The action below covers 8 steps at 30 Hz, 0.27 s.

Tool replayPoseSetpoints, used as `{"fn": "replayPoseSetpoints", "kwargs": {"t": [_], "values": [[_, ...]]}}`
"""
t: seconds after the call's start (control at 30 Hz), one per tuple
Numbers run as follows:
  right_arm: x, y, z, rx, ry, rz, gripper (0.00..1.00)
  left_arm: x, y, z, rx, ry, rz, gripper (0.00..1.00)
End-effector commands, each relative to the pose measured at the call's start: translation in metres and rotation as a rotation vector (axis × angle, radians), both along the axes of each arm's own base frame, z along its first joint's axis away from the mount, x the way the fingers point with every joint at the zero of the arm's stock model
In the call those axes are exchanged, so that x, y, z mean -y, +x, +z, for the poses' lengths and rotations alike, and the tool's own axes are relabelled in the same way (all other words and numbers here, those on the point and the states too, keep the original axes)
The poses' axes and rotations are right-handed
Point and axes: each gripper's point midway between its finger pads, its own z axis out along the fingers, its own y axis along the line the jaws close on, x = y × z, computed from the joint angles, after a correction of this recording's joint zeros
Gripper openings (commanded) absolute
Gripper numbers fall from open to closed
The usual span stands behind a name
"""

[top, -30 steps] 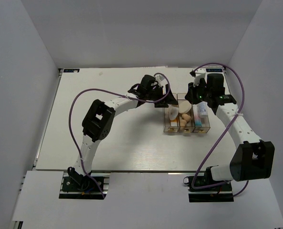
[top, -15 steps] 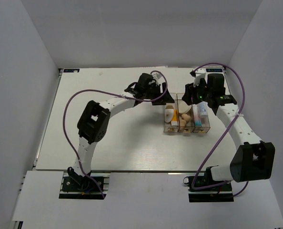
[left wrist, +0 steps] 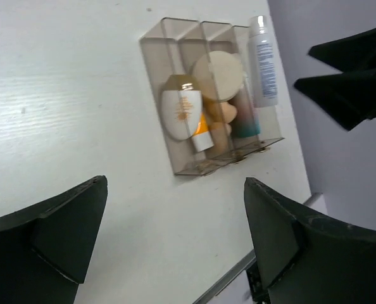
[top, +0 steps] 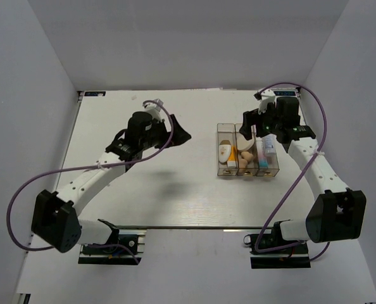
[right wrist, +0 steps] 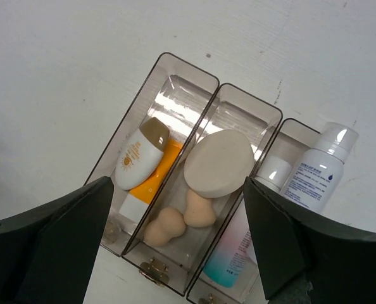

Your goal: Organize the makeup

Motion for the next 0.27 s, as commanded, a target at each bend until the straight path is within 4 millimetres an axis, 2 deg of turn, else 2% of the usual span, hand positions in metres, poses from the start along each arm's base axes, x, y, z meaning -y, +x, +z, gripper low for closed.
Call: {"fn": "replayPoseSetpoints", "kwargs": {"t": [0.0,0.03,0.07,0.1,0.13,0.23], "values": [[0.005,0.015,0.030,0.066,0.017,-0.065,0.89,-0.033,-0.012,-0.025,-0.029,0.086,0.102,0.98],[0.007,0.017,0.033,0.066,0.028,-0.091,0.89,-0.037,-0.018,-0.014,0.001,0.068,0.106,0.98],[0.007,0.018,0.035,0.069,0.034,-0.094,0.89,-0.039,-0.021,-0.011,0.013,0.061,0.109,0.98],[0.009,0.020,0.036,0.071,0.034,-0.113,0.89,-0.042,-0.023,-0.015,0.010,0.065,0.116,0.98],[0.010,0.021,0.036,0.058,0.051,-0.141,0.89,-0.047,-0.025,-0.009,0.027,0.056,0.126,0.98],[0.008,0.021,0.035,0.030,0.065,-0.147,0.89,-0.052,-0.032,-0.006,0.043,0.048,0.130,0.98]]}}
